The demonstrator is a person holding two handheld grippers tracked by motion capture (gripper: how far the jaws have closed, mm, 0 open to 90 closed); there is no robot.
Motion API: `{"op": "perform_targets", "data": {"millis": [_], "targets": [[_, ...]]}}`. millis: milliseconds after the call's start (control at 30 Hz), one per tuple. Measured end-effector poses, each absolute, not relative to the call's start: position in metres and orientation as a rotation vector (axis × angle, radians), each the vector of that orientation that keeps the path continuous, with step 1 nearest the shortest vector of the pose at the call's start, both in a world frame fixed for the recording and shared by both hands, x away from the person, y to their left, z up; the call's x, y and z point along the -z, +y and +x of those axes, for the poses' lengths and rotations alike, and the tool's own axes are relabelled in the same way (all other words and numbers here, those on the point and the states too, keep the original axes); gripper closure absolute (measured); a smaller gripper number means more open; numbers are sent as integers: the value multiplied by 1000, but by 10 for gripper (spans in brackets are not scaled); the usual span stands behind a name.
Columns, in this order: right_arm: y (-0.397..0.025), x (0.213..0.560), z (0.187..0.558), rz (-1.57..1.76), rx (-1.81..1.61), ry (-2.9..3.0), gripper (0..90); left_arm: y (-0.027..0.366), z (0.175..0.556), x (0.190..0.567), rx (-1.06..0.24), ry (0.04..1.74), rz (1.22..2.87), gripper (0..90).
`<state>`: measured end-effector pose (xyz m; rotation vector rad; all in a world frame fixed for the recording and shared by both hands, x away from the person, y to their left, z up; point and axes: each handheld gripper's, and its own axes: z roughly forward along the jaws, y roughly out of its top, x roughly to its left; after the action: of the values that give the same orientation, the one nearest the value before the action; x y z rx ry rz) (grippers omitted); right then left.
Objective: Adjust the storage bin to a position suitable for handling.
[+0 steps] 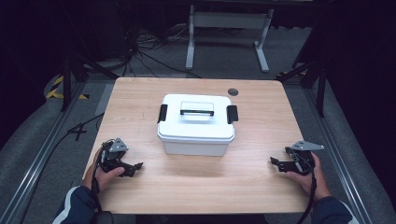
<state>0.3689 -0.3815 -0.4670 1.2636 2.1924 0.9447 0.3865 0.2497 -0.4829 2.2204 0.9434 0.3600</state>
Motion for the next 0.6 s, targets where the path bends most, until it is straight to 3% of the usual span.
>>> {"op": "perform_targets", "data": {"millis": [600], "targets": [[-362,440,368,1129,-955,2273,257,250,386,483,-358,946,2222,3]]}}
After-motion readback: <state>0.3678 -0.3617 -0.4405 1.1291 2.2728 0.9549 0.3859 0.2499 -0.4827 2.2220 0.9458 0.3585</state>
